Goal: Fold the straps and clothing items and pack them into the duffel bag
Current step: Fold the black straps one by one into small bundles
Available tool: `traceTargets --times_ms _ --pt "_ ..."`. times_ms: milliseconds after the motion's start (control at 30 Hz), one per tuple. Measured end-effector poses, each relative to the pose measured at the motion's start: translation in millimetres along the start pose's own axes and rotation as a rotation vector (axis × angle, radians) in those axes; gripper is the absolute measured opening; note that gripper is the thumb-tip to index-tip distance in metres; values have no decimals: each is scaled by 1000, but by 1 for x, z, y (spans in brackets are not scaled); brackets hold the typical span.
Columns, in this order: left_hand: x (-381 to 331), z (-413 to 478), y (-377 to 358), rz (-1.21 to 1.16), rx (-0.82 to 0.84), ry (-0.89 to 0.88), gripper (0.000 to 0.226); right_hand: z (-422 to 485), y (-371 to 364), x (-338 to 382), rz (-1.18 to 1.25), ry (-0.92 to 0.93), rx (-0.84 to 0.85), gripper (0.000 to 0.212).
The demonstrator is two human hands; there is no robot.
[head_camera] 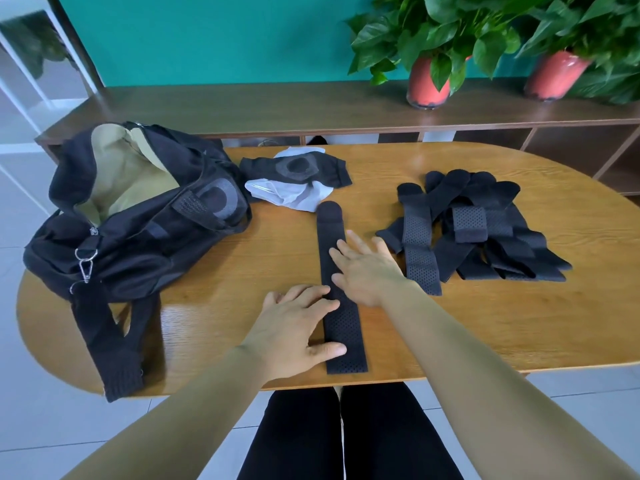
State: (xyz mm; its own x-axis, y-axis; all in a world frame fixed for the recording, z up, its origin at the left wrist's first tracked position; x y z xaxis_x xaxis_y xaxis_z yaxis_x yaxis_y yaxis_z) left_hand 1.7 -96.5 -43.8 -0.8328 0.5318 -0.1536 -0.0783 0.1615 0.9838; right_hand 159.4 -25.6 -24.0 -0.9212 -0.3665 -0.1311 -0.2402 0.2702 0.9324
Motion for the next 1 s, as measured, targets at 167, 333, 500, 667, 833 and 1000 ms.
traceTargets --times_ms 167,333,500,667,833,1000 --pt "0 0 2 17 20 -9 78 16 3 -6 11 -46 5 58" --pt "-1 -1 4 22 11 -19 73 19 4 -8 4 -53 -5 58" --pt "-2 0 4 55 9 -29 73 18 4 -6 4 -57 -29 57" --pt "-1 0 14 -66 -15 -14 78 8 13 -10 78 -64 -106 56" --pt "4 -16 26 -139 -139 -41 63 -40 21 -22 187 25 -294 50" --pt "-6 -36 16 -216 -79 -57 74 -96 -6 -12 437 166 -464 58"
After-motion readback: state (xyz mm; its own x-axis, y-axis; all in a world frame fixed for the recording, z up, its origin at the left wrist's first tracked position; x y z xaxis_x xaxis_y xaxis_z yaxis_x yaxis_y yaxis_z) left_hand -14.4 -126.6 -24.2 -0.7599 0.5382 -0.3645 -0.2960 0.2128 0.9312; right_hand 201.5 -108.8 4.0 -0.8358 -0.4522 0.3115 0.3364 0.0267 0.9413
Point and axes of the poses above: each hand's wrist, its own z-axis towards the middle knuckle, its own y-axis out of the back of the hand, x = y × z, the point moved 2 cm from there along z, towards the middle knuckle, and after that the axes turned 3 degrees about x, right-handed, at the moved point
